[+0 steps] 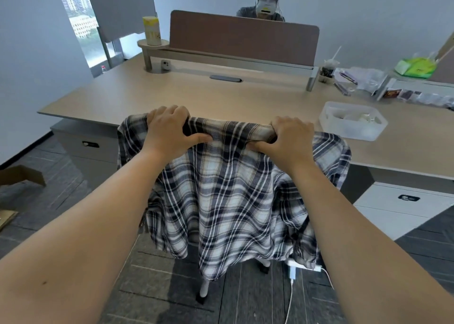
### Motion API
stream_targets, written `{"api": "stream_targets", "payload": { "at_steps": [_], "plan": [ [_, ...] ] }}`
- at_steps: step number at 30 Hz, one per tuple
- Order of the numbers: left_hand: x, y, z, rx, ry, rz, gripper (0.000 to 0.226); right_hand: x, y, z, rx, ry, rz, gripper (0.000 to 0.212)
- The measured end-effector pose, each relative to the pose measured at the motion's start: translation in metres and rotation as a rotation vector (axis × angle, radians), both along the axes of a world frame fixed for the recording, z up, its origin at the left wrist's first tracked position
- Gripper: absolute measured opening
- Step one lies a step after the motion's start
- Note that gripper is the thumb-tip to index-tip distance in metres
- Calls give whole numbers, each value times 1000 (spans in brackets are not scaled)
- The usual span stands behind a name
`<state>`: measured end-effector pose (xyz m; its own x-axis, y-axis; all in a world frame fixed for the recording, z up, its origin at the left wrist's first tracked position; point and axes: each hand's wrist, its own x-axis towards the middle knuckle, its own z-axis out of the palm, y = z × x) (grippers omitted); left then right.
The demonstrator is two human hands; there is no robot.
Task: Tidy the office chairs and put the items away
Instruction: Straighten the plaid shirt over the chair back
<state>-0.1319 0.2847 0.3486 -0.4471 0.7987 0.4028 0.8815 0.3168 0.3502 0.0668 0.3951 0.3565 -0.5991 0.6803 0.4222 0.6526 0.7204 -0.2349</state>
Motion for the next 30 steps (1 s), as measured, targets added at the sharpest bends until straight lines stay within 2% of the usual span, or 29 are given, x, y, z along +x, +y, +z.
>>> {"api": "stream_targets", "payload": {
  "at_steps": [4, 13, 19, 25, 28, 30],
  "plan": [
    [-16, 30, 1, -6, -16, -3, 52, -16, 27, -1, 3, -8, -35, 48],
    [-52, 87, 1, -3, -19, -43, 54, -50, 75, -1, -14, 11, -86, 47],
    [-58, 95, 0, 47, 14, -60, 60, -54, 83, -1, 16, 16, -123, 51],
    [-45, 84, 10, -80, 28, -68, 65, -51, 70, 4, -30, -54, -168, 49],
    [-25, 75, 16, -41, 69, -139, 64, -40, 54, 9, -121, -8, -197, 68],
    [-3, 69, 22, 27, 90, -201, 57, -25, 39, 11, -130, 66, -214, 67]
  ]
}}
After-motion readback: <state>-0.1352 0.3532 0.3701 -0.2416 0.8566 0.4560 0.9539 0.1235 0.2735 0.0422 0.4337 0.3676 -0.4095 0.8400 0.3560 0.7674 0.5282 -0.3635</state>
